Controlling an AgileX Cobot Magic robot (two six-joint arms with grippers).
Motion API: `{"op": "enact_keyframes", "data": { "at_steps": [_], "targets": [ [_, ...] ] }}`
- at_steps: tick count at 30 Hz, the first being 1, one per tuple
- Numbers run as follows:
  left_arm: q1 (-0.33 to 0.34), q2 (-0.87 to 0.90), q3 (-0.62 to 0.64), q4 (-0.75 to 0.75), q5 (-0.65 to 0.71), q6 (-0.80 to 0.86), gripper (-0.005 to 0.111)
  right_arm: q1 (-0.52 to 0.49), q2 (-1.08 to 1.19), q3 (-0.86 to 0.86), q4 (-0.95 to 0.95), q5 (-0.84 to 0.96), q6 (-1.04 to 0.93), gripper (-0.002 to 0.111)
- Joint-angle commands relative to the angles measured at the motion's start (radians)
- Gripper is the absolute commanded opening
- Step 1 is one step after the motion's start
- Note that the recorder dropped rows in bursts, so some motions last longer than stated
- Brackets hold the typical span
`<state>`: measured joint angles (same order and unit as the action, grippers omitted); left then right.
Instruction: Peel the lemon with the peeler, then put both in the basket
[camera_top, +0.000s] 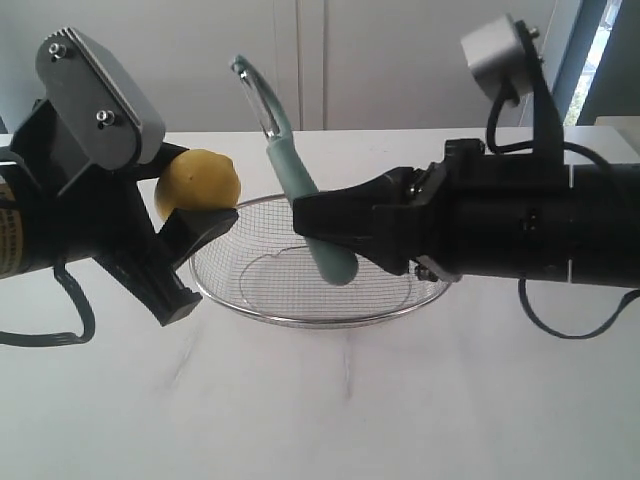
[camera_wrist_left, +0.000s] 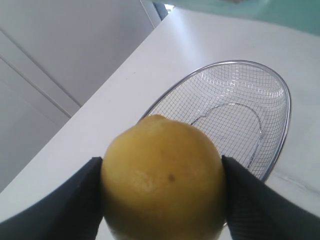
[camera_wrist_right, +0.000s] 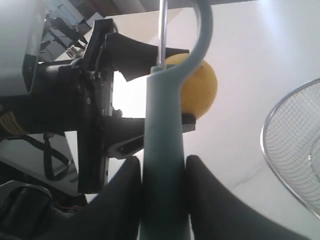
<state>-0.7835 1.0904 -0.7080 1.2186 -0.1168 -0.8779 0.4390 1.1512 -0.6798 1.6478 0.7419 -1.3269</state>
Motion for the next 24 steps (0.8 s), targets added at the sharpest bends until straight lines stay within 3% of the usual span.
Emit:
{"op": "enact_keyframes", "data": {
  "at_steps": [1,10,24],
  "targets": [
    [0.002,-0.002,0.003,0.009,0.004,-0.008,0.0,0.002,-0.089,-0.005,-0.185,-0.125,0.099,0.0],
    [0.002,-0.002,0.003,0.009,-0.006,-0.008,0.0,0.002,-0.122,-0.005,-0.554,-0.348,0.409,0.0],
    [0.002,-0.002,0.003,0.007,-0.026,-0.008,0.0,0.002,0.087,0.04,-0.552,-0.323,0.473,0.0]
  ]
}}
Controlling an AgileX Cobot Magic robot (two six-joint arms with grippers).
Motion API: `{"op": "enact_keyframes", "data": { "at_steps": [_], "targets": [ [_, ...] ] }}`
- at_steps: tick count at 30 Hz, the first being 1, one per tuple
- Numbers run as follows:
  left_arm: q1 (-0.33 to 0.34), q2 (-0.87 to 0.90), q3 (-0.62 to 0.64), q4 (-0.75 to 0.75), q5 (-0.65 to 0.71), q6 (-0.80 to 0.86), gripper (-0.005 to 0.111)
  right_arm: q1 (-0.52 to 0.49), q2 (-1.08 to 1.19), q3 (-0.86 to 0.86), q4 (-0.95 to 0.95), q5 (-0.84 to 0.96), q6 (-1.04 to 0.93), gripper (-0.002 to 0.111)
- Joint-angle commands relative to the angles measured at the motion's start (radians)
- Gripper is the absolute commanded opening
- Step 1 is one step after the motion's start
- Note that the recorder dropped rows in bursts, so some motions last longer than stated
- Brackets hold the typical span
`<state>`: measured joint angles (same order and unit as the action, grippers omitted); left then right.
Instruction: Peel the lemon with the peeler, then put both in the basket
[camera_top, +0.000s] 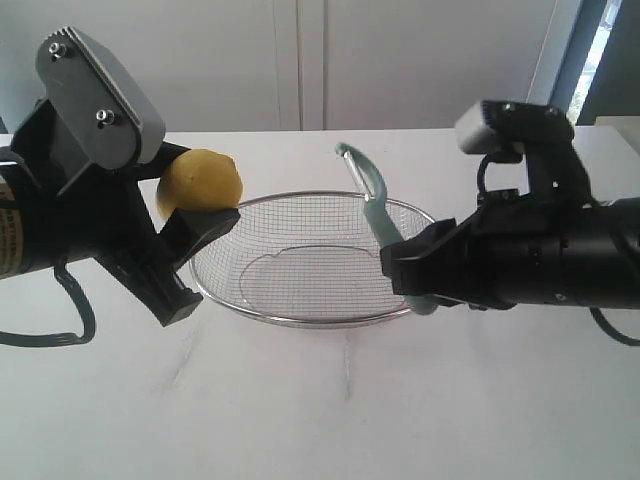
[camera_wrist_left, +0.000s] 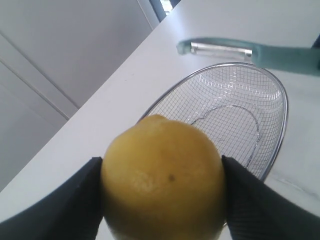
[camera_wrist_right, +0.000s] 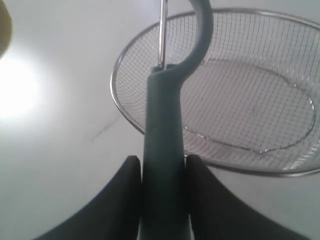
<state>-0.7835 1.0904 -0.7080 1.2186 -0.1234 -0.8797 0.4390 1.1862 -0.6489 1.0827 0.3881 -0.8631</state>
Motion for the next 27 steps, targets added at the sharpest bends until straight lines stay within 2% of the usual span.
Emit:
{"op": "enact_keyframes", "data": {
  "at_steps": [1,6,11,18,27],
  "targets": [
    [0.002,-0.002,0.003,0.007,-0.021,-0.007,0.0,0.002,0.065,0.009,0.027,0.038,0.01,0.0],
    [0.002,-0.002,0.003,0.0,-0.038,-0.007,0.0,0.002,0.119,0.009,0.161,0.073,-0.06,0.0],
    [0.002,-0.002,0.003,0.0,-0.043,-0.007,0.0,0.03,0.142,0.009,0.456,0.217,-0.334,0.0],
    [0.002,-0.002,0.003,0.0,-0.043,-0.007,0.0,0.111,0.142,0.009,0.526,0.182,-0.367,0.0],
    [0.002,-0.002,0.003,0.0,-0.043,-0.014,0.0,0.112,0.142,0.004,0.586,0.194,-0.4,0.0]
  ]
}}
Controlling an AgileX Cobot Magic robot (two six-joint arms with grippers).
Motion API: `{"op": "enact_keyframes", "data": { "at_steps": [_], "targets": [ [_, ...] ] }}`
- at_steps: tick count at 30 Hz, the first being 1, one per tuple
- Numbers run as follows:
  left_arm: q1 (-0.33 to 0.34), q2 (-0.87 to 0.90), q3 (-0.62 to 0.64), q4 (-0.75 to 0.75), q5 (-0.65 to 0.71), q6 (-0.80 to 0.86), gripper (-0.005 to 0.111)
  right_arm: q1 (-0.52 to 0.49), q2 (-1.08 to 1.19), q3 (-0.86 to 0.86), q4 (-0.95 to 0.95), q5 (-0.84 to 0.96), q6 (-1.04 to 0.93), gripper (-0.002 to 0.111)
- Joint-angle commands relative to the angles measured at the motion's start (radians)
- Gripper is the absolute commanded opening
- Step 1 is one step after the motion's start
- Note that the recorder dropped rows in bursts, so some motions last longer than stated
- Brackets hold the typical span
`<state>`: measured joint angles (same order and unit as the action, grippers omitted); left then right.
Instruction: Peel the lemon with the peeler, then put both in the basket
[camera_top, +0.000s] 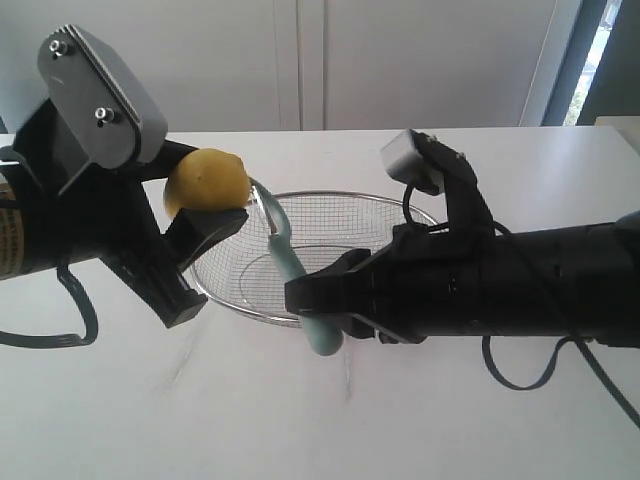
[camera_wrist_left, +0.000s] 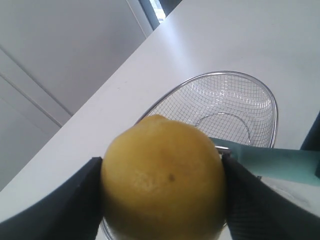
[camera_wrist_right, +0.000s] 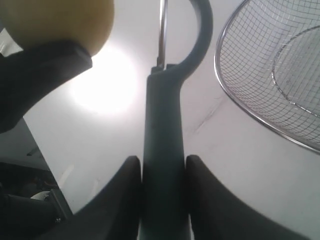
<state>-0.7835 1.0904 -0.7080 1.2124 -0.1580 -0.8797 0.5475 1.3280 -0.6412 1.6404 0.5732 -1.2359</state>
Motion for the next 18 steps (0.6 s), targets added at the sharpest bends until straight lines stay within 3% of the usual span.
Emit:
{"op": "enact_keyframes", "data": {
  "at_steps": [1,18],
  "targets": [
    [0.002,-0.002,0.003,0.003,-0.008,-0.014,0.0,0.003,0.0,-0.004,0.028,0.009,-0.027,0.0],
    [0.002,-0.002,0.003,0.003,-0.006,-0.014,0.0,0.003,0.0,-0.027,0.033,0.039,-0.042,0.0]
  ]
}}
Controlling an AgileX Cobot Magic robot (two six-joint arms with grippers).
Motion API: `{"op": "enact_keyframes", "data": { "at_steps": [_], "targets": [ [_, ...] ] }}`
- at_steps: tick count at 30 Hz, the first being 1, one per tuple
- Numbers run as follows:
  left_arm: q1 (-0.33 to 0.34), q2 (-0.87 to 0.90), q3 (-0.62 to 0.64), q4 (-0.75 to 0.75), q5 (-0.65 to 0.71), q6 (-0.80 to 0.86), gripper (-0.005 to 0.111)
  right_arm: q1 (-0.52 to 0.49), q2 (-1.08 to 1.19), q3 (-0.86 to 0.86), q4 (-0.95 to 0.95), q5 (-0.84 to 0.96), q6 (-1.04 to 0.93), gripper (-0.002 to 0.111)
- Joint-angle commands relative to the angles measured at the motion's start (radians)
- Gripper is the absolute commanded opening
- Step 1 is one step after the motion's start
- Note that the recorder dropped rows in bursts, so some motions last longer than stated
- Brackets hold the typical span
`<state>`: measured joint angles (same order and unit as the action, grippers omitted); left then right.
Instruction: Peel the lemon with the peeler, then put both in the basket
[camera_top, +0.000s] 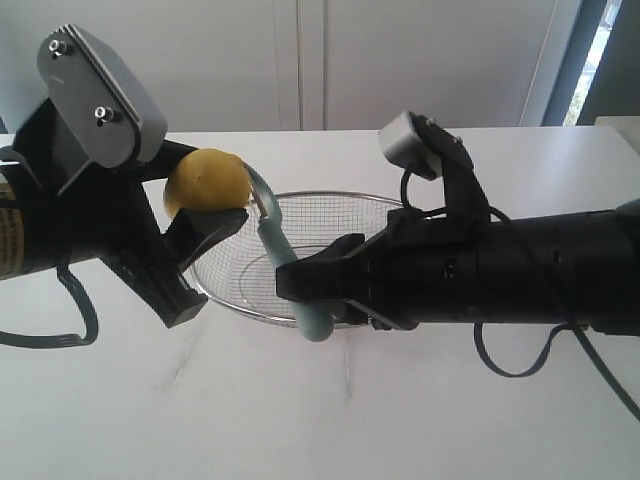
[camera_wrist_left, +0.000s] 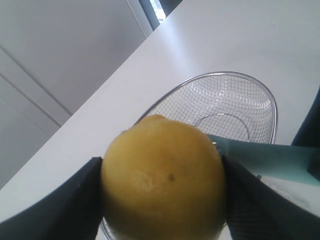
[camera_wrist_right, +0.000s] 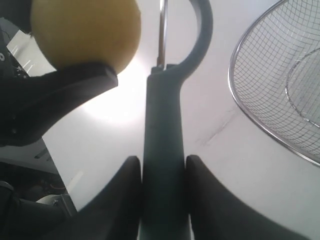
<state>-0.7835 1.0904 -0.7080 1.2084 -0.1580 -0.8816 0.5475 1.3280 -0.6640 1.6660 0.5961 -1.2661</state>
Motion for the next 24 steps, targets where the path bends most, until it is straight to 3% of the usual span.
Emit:
{"op": "enact_keyframes", "data": {
  "at_steps": [1,24],
  "targets": [
    [0.002,-0.002,0.003,0.007,-0.006,-0.012,0.0,0.003,0.0,-0.004,0.007,0.016,-0.012,0.0],
    [0.002,-0.002,0.003,0.007,0.0,-0.012,0.0,0.003,-0.154,-0.004,0.007,0.009,-0.032,0.0]
  ]
}}
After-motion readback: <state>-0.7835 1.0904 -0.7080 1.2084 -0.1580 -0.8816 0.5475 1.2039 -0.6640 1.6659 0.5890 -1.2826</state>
